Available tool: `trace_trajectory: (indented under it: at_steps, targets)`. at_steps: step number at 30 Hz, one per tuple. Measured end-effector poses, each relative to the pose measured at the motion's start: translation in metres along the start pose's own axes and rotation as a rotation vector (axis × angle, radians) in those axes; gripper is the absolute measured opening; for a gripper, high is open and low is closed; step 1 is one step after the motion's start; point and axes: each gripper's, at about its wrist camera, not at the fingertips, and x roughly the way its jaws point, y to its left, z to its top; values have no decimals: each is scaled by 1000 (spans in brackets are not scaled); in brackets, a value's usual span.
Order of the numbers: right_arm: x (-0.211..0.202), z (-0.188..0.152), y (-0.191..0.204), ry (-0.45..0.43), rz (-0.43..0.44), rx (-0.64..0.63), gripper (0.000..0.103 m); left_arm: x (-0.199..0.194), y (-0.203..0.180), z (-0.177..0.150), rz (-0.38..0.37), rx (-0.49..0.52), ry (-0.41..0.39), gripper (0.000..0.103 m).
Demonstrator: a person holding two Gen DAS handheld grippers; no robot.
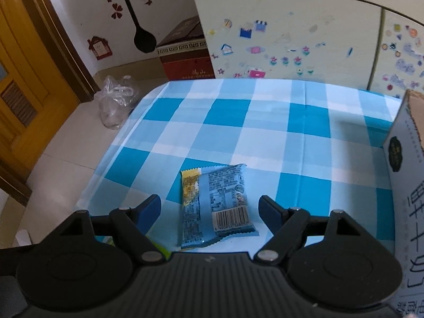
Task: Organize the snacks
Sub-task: 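Grasp the green packet with the left gripper while the right grasps the blue-yellow packet, then carry the green packet and blue-yellow packet with both grippers over the box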
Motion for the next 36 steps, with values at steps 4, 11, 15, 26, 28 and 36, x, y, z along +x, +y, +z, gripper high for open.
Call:
trace_trajectory:
  at_steps: [4,11,15,26,28,36]
  targets:
    - [9,-2,6,13,-37,-40,81,0,0,0,7,1,-5,66]
    - [14,-8,17,10,-113,-127,56,1,-4,0,15,1,-19,67]
    - [7,-7,14,5,-109,-91,51,2,-6,2,17,7,-32,66]
    - [-46,-9,2,-65,-164,-9,51,-7,-12,5,-17,17,-67,63]
    - [-55,-12,-2,-71,-171,13,51,-9,-12,5,-21,17,-76,63]
    - [-91,-27,-8,-110,-195,68,51,-13,-13,7,-29,9,-94,63]
